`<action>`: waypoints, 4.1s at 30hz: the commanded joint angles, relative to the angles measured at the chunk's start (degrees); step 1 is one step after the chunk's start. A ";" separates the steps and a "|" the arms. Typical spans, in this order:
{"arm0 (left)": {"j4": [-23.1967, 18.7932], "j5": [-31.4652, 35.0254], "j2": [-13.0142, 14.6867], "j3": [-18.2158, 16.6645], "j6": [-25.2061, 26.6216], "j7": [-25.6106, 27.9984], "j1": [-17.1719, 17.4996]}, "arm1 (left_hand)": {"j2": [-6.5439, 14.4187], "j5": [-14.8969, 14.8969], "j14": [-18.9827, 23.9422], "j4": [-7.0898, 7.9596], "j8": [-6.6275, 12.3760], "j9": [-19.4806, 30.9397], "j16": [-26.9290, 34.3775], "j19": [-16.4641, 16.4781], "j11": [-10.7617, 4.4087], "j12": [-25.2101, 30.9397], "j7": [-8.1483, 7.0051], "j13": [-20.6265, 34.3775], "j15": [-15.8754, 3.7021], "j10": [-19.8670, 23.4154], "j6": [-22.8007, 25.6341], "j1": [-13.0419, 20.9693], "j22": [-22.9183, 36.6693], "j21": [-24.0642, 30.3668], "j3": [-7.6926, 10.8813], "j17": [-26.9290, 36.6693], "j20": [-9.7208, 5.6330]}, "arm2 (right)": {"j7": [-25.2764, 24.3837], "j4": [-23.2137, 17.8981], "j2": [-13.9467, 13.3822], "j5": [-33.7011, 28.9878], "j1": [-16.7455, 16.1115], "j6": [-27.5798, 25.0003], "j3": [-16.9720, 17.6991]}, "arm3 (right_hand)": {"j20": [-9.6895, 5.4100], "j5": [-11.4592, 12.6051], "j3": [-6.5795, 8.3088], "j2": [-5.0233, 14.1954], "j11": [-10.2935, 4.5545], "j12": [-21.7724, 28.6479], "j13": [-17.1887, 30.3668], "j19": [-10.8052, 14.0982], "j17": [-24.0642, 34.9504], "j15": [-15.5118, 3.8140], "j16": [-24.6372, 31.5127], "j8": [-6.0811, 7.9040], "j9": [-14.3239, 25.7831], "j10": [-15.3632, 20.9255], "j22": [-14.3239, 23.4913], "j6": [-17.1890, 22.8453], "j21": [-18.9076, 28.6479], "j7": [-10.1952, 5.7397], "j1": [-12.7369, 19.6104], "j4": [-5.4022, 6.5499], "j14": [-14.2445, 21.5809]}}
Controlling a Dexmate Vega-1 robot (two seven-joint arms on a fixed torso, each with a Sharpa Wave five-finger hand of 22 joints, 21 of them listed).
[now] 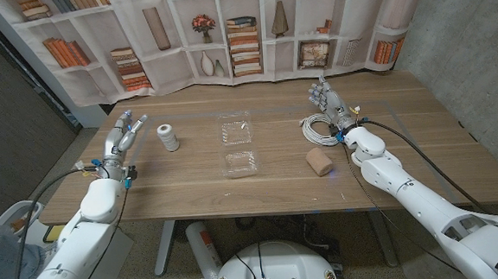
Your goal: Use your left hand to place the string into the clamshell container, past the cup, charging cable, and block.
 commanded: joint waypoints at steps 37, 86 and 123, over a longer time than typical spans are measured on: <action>3.64 5.47 0.48 8.27 4.50 3.34 -6.15 | 0.91 0.72 -0.60 -0.75 -0.07 0.30 -0.14 0.05 -0.21 0.06 -0.54 0.31 0.19 -0.31 -0.34 2.28 0.27 -0.04 -0.03 0.38 0.24 | -1.12 -3.24 -1.42 0.75 -2.80 0.61 1.14 | 0.21 -0.32 -0.16 0.49 0.18 -0.43 0.17 0.52 0.32 0.38 -0.18 -0.10 0.23 -0.42 0.37 0.30 -0.93 -0.16 0.12 -0.55 0.14; -1.39 9.47 0.06 12.23 13.60 7.01 -6.25 | 4.37 0.77 1.95 -1.69 0.70 0.43 0.70 3.44 -1.95 0.93 -0.91 0.49 -0.80 2.10 2.35 6.99 0.45 1.10 1.47 0.54 4.14 | -0.53 -5.35 -3.08 2.42 -5.93 1.65 2.64 | 0.34 -0.47 -0.41 0.69 0.08 -0.40 0.16 0.90 0.34 0.27 -0.12 -0.04 0.23 -0.06 0.40 0.53 -1.71 -0.33 0.06 -0.71 0.50; -5.10 10.61 -1.81 10.35 17.47 12.25 -3.96 | 12.15 -6.99 33.29 -4.44 11.07 2.88 10.31 38.91 -8.11 10.52 -4.72 10.01 -6.77 25.26 26.22 39.60 1.53 20.15 24.54 11.09 -0.37 | 0.76 -2.84 -1.34 2.33 -4.31 2.69 1.80 | 1.05 -0.55 -0.71 0.79 -0.40 -0.36 0.20 1.37 0.38 0.60 -0.01 0.03 0.26 0.24 0.47 0.83 -2.33 -0.95 -0.12 -0.80 1.16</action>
